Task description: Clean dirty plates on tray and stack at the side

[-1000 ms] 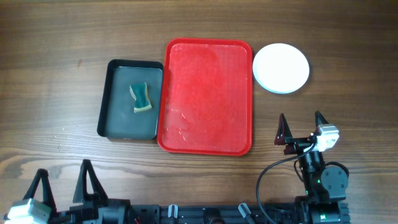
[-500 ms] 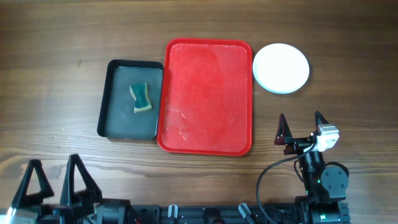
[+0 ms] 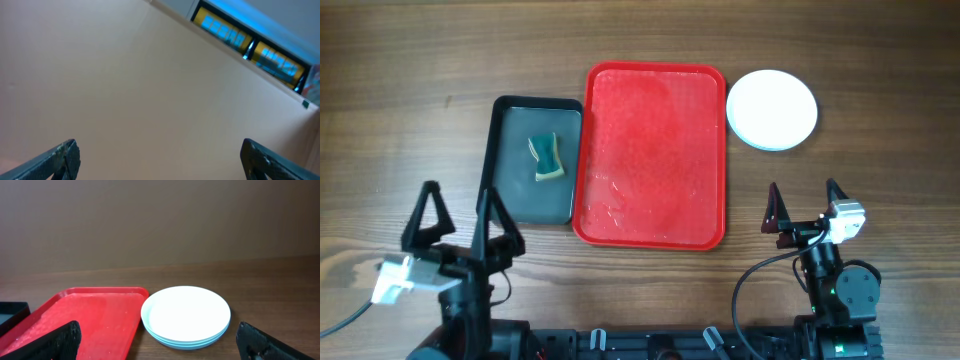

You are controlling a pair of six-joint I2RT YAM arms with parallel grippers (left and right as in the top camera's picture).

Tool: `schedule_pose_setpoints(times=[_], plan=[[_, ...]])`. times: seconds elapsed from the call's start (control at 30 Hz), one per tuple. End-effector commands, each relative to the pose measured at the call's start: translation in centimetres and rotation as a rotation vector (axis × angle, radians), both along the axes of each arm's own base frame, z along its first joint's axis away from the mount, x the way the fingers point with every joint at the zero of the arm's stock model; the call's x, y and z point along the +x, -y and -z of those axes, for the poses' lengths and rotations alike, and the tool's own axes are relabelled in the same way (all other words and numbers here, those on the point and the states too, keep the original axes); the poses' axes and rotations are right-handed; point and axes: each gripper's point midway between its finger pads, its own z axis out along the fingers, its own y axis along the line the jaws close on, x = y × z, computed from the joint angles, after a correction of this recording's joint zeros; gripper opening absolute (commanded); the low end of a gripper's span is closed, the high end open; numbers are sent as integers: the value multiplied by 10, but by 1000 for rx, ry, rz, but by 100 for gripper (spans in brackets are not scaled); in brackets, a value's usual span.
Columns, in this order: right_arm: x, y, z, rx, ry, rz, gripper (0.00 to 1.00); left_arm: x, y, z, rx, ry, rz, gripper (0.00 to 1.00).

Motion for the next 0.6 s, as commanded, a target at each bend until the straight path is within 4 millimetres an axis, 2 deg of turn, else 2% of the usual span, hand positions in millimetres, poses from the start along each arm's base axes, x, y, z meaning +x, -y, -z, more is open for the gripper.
schedule_pose_setpoints(times=[0.0, 0.33, 0.57], plan=[[0, 4, -3, 18, 11, 20, 100, 11, 5, 23, 3, 7, 25, 100], [0, 4, -3, 18, 11, 19, 100, 35, 8, 80, 13, -114, 28, 100], [0, 4, -3, 18, 11, 19, 100, 46, 5, 114, 18, -186, 13, 100]])
